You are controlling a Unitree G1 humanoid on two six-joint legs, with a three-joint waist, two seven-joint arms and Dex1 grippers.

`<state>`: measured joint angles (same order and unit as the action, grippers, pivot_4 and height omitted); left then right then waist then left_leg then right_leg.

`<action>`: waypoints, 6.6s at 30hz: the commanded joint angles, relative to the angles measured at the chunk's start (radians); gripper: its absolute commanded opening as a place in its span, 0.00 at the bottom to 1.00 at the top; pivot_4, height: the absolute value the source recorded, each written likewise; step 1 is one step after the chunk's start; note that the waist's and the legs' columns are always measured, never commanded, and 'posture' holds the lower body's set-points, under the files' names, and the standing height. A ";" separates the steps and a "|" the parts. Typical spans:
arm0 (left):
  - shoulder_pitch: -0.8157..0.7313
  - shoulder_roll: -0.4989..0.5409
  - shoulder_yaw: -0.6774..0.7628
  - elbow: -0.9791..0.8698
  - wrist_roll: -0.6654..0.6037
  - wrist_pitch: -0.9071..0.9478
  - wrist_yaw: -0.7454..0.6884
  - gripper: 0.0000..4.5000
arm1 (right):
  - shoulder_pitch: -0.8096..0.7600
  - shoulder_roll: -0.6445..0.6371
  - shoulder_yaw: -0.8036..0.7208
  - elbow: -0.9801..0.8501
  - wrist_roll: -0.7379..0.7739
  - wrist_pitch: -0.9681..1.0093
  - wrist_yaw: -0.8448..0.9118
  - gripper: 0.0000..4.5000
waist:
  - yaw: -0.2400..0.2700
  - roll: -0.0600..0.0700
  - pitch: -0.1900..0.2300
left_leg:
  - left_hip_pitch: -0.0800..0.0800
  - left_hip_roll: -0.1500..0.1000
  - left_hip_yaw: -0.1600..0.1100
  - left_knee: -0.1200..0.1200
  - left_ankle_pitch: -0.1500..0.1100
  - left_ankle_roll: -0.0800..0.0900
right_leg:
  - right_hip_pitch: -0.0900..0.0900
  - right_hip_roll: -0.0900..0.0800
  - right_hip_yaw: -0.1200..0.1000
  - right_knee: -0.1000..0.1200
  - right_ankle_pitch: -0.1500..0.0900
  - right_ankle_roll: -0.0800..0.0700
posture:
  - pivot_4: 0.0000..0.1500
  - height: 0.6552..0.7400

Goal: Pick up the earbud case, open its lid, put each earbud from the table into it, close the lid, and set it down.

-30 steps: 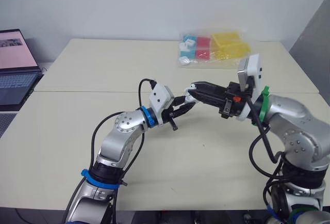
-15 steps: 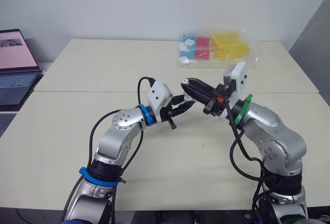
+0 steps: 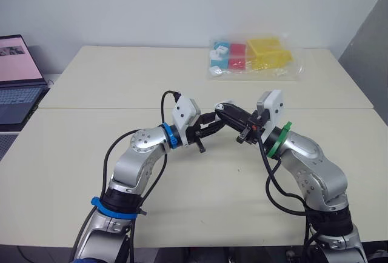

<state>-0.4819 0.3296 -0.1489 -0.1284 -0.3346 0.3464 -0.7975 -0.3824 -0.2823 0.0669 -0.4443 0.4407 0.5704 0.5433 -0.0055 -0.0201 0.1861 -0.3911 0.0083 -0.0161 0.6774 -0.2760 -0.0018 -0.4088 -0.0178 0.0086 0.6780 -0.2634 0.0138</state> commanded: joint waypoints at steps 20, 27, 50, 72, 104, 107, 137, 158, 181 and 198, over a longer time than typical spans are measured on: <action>-0.006 -0.002 0.019 -0.022 -0.011 -0.021 -0.011 0.17 | 0.029 0.020 0.063 0.029 -0.062 -0.076 -0.030 0.10 | 0.000 0.000 0.000 | 0.000 0.000 0.000 0.000 0.000 0.000 | 0.000 0.000 0.000 0.000 0.000 0.000 | 1.00 1.00; -0.005 0.000 0.019 -0.027 -0.012 -0.017 -0.005 0.17 | 0.031 0.012 0.064 0.028 -0.069 -0.080 -0.022 0.37 | 0.000 0.000 0.000 | 0.000 0.000 0.000 0.000 0.000 0.000 | 0.000 0.000 0.000 0.000 0.000 0.000 | 1.00 1.00; -0.001 0.006 0.015 -0.040 -0.014 -0.008 0.002 0.17 | 0.048 -0.054 0.025 -0.098 -0.050 -0.030 -0.066 0.62 | 0.000 0.000 0.000 | 0.000 0.000 0.000 0.000 0.000 0.000 | 0.000 0.000 0.000 0.000 -0.001 0.001 | 1.00 1.00; 0.009 0.004 0.021 -0.045 -0.027 -0.005 -0.002 0.17 | -0.098 -0.278 -0.179 -0.139 0.194 0.156 0.046 0.62 | -0.001 0.000 0.000 | -0.001 0.000 0.000 0.000 0.000 0.000 | 0.000 0.000 0.000 -0.001 -0.001 0.001 | 1.00 1.00; 0.013 0.041 -0.017 -0.074 -0.036 0.008 -0.066 0.17 | -0.797 -0.382 0.333 0.656 -0.220 0.010 0.706 0.00 | 0.001 0.001 0.000 | -0.009 0.000 0.001 0.000 0.000 0.000 | -0.009 -0.002 0.000 -0.001 0.000 -0.001 | 1.00 1.00; 0.016 0.043 -0.016 -0.085 -0.037 0.014 -0.063 0.17 | -0.799 -0.367 0.328 0.642 -0.220 0.023 0.739 0.00 | 0.001 0.001 0.000 | -0.009 0.000 0.001 0.000 0.000 0.000 | -0.010 -0.002 0.000 0.000 0.000 -0.001 | 1.00 1.00; 0.003 0.016 0.000 -0.093 -0.022 0.037 -0.012 0.17 | -0.623 -0.429 0.295 0.399 -0.253 0.048 0.791 0.00 | 0.002 0.001 0.000 | -0.009 0.000 0.002 0.000 0.000 0.000 | -0.011 -0.002 0.001 0.001 0.001 -0.001 | 1.00 1.00; -0.110 -0.088 0.028 0.066 -0.323 0.769 0.035 0.17 | -0.172 -0.778 -0.063 -0.073 -0.004 0.214 0.744 0.00 | 0.003 0.001 0.000 | -0.007 -0.001 0.000 0.002 0.000 0.000 | -0.007 -0.001 -0.001 0.002 0.000 -0.001 | 1.00 1.00; -0.122 -0.082 0.012 0.253 -0.270 0.823 0.093 0.69 | -0.046 -0.816 -0.054 -0.109 -0.011 0.150 0.635 0.00 | -0.001 0.001 0.000 | -0.001 0.000 0.000 0.002 0.002 -0.003 | -0.002 0.000 0.001 0.001 -0.001 0.001 | 1.00 1.00; 0.017 0.335 -0.013 0.022 -0.011 0.238 -0.079 1.00 | -0.027 -0.800 -0.054 0.035 -0.092 -0.058 0.636 0.08 | -0.019 0.000 0.001 | 0.007 0.001 0.003 -0.001 0.002 -0.003 | 0.003 0.000 0.004 0.001 -0.002 0.002 | 1.00 1.00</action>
<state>-0.4667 0.6275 -0.1890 -0.0444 -0.3965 0.7200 -0.8356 -0.4081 -1.0830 0.0327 -0.4167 0.3646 0.5552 1.1789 -0.0249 -0.0204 0.1871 -0.3851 0.0096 -0.0125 0.6762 -0.2744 -0.0045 -0.4065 -0.0179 0.0131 0.6782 -0.2642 0.0141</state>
